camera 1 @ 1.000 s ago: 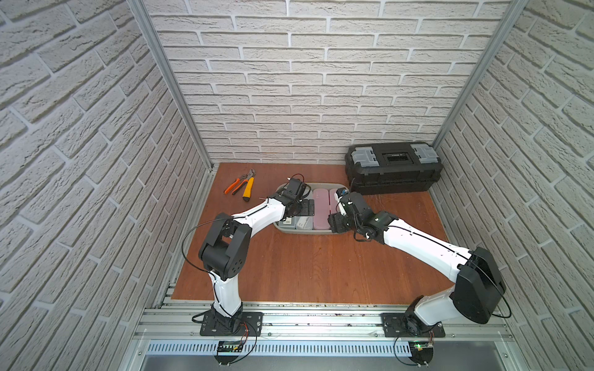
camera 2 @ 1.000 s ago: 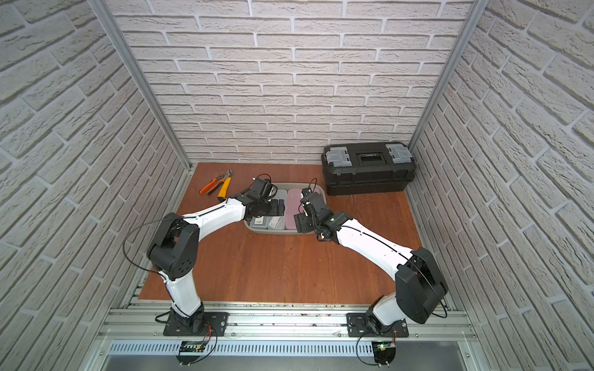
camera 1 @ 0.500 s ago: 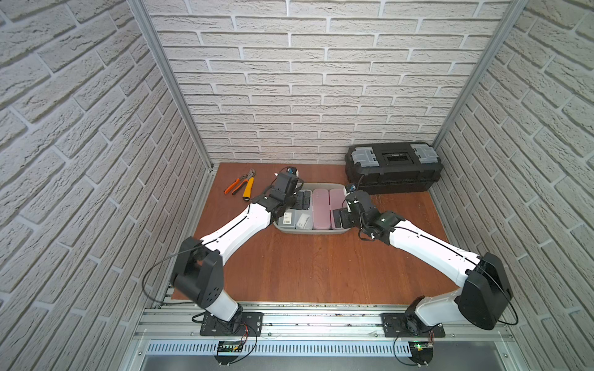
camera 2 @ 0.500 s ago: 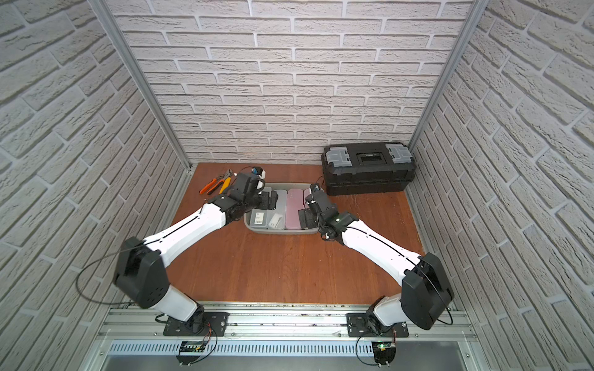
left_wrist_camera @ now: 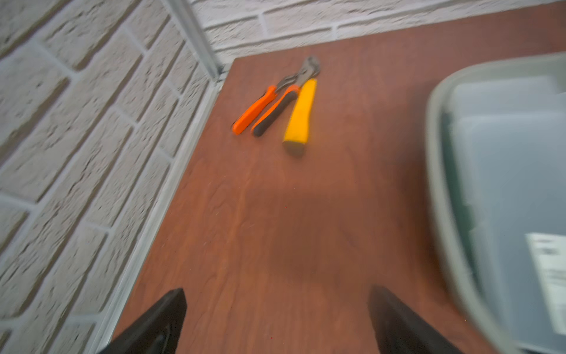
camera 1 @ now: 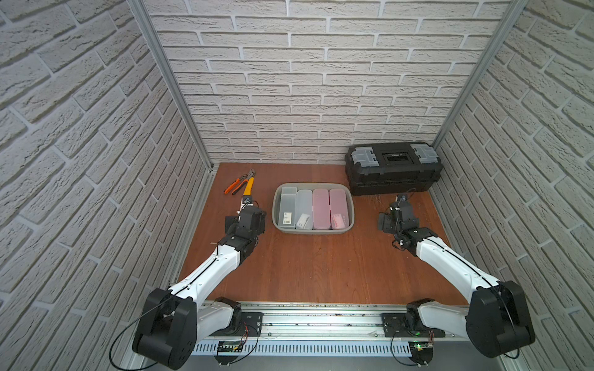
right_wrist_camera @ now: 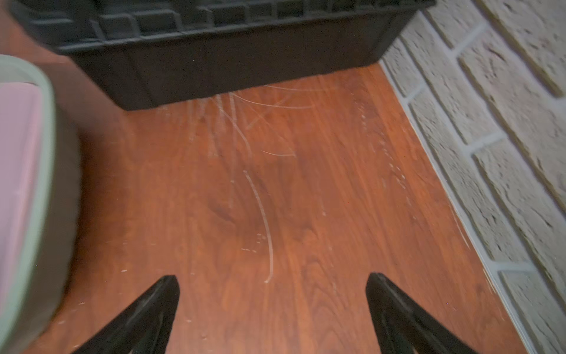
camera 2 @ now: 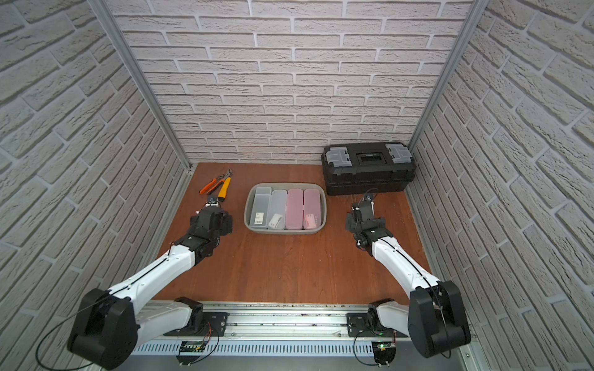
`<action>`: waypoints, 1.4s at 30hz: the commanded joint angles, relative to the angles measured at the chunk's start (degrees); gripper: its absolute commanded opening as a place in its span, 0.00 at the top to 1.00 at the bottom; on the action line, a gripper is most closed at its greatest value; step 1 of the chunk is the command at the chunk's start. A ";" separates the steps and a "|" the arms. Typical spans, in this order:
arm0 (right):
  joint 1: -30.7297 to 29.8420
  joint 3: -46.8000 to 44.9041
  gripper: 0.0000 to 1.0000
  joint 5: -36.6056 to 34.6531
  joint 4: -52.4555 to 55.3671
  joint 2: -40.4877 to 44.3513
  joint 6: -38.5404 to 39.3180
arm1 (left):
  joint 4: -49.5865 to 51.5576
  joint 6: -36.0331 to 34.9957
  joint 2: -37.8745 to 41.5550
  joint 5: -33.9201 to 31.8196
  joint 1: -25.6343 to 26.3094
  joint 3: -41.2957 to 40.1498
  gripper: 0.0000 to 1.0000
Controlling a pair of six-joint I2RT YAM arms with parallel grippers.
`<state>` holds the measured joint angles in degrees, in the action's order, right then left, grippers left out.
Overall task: Put the pencil case into the storage box
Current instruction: Reset both arms
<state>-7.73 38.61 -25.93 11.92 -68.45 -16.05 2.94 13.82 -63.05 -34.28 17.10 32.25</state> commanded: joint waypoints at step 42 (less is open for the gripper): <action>4.54 -16.99 0.00 13.78 -62.06 -18.39 17.72 | -51.78 -12.31 -25.59 30.02 -21.44 -9.27 0.02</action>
<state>-3.70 21.52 -12.78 -47.46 -86.89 1.13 -46.94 1.93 -88.49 -7.35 -4.14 22.35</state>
